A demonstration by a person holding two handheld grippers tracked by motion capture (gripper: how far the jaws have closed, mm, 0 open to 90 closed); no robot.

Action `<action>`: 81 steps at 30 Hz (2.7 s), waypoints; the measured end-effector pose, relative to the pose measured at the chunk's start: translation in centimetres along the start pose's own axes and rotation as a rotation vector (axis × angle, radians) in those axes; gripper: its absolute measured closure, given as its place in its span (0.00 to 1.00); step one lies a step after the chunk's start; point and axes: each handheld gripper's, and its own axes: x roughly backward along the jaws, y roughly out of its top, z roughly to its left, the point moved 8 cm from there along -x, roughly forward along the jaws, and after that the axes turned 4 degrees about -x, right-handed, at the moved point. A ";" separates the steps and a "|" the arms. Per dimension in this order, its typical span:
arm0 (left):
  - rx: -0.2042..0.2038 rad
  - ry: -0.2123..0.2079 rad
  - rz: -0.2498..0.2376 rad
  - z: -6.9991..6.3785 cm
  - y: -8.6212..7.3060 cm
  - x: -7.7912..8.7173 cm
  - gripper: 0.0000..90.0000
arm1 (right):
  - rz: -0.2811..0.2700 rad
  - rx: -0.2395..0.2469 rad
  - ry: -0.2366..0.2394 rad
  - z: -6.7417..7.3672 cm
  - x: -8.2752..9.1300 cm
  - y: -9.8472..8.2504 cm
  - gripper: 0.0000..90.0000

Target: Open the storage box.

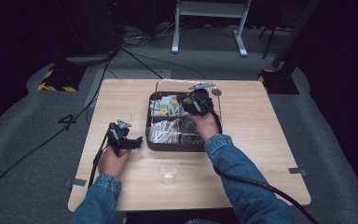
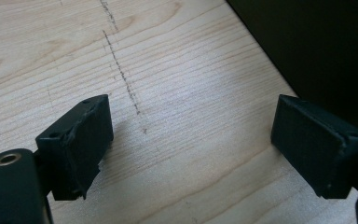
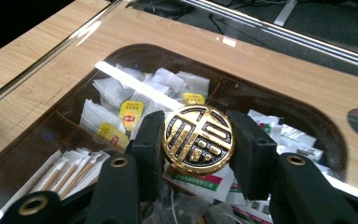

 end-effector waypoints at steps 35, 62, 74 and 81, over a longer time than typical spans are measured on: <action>-0.021 -0.023 0.002 0.0 -0.2 0.2 0.16 | -0.026 -0.021 -0.090 -8.4 8.1 0.1 0.64; -0.018 -0.012 -0.002 0.1 -0.1 0.1 0.16 | 0.013 -0.146 -0.212 -19.2 9.6 -4.5 0.64; -0.018 -0.011 -0.001 0.1 -0.1 0.1 0.16 | 0.057 -0.138 -0.229 -21.6 8.5 -7.0 0.64; -0.018 -0.011 -0.002 0.1 -0.1 0.1 0.16 | 0.078 -0.139 -0.229 -22.2 7.6 -8.4 0.64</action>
